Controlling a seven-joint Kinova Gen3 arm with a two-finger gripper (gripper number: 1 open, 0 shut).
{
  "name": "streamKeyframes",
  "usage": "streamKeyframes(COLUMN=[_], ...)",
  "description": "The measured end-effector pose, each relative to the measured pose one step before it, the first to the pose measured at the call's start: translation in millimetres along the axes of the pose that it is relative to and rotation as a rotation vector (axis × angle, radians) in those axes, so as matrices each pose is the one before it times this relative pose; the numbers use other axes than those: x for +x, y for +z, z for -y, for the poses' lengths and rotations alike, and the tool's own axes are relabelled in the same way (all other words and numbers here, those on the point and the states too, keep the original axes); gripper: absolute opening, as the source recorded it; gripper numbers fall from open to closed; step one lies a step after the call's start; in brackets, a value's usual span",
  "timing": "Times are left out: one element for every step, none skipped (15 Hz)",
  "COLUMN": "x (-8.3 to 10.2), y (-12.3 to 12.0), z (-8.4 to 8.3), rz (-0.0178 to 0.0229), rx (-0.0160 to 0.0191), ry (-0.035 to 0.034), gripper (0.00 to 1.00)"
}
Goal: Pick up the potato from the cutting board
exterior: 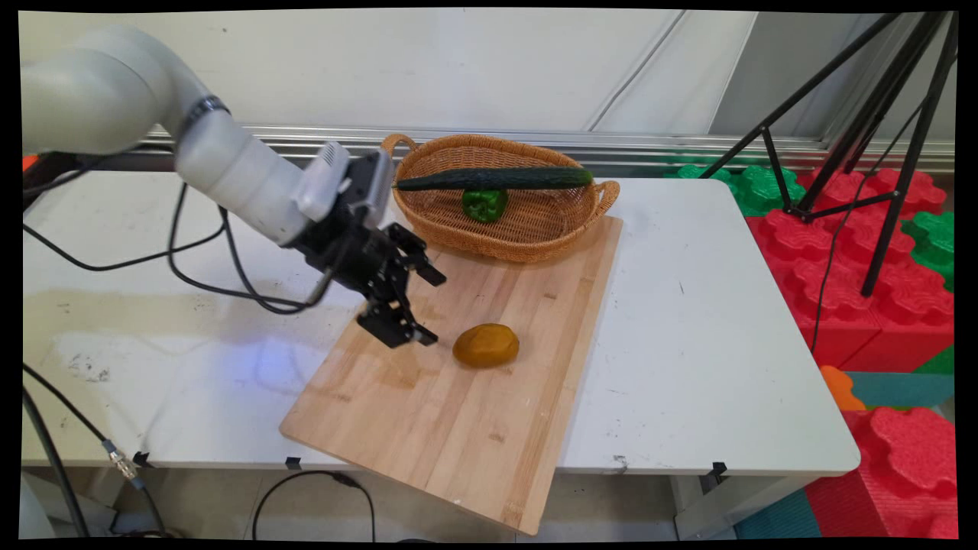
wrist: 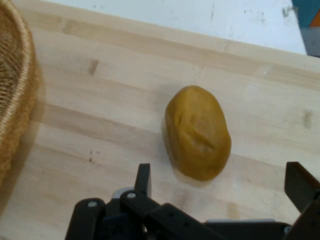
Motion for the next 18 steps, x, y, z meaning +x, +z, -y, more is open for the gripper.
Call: streamKeyframes(x=[1.1, 0.85, 0.94, 1.12, 0.88, 1.13, 0.72, 0.9, 0.52, 0.69, 0.38, 0.39, 0.6, 0.88, 1.1, 0.98, 1.21, 1.21], y=[9.97, 6.81, 6.85, 8.08, 5.46, 7.8, 5.06, 7.1, 6.41, 6.96, 3.66, 5.85, 4.68, 5.07, 4.5, 3.45, 3.67, 3.22], z=[-1.22, -0.75, -0.72, -0.79, -0.52, -0.78, -0.48, -0.63, -0.38, -0.25, -0.12, -0.22, -0.07, 0.03, 0.06, 0.26, 0.26, 0.18], rz=[0.00822, 0.00594, 0.00619, 0.00755, 0.00496, 0.00742, 0.00523, 0.00746, 0.00718, 0.00687, 0.00352, 0.0058, 0.00421, 0.00396, 0.00291, 0.00182, 0.00166, 0.00086], rx=[0.0014, 0.00057, -0.0003, -0.00103, -0.00151, -0.00198, -0.00125, -0.0012, 0.00065, 0.00036, 0.00038, 0.00097, 0.00058, 0.00108, 0.00172, 0.00187, 0.00235, 0.00158], ry=[-0.00096, -0.00032, -0.00014, -0.00017, -0.00055, -0.00101, -0.00074, -0.00167, -0.00261, -0.0028, -0.00171, -0.00222, -0.00157, -0.00079, -0.00117, -0.00118, -0.00155, -0.00179], gripper=[1.0, 1.0, 1.0, 1.0, 1.0, 1.0, 1.0, 1.0, 1.0, 1.0, 1.0, 1.0, 1.0, 1.0, 1.0, 1.0, 1.0, 1.0])
